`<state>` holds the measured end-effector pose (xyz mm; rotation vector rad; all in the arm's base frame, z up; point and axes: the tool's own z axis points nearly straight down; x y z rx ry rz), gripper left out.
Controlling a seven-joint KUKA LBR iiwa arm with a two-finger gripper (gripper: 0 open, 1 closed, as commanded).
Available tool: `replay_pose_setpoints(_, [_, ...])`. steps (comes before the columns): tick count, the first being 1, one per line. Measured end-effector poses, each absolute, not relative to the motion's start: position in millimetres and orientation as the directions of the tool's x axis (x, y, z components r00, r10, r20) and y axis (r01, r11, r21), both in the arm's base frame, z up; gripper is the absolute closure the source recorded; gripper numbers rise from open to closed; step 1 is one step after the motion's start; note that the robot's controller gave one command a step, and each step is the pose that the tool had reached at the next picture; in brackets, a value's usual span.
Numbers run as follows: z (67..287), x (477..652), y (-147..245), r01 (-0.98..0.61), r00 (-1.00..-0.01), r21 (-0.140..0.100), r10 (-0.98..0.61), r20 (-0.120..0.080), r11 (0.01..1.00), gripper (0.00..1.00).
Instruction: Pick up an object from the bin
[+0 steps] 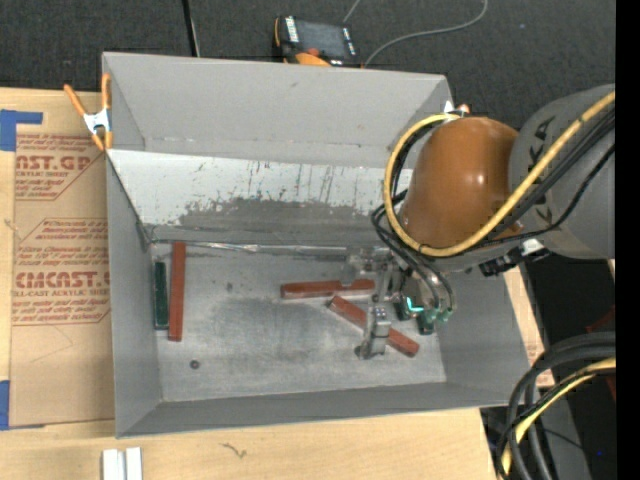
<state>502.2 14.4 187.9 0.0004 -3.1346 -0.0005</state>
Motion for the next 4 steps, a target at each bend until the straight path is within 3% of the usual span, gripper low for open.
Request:
replay_pose_setpoints(1, [106, 553.0, -7, 0.000, -1.000, -0.001, 0.000, 0.003, 1.000, 0.00])
replay_pose_setpoints(2, [67, 588.3, 27, -0.027, -1.000, 0.002, -0.027, -0.001, 1.000, 0.00])
replay_pose_setpoints(3, [70, 588.2, 26, -0.025, -1.000, 0.001, -0.025, -0.002, 1.000, 1.00])
replay_pose_setpoints(4, [216, 560.1, 46, -0.041, -0.999, 0.001, -0.041, -0.009, 0.999, 1.00])
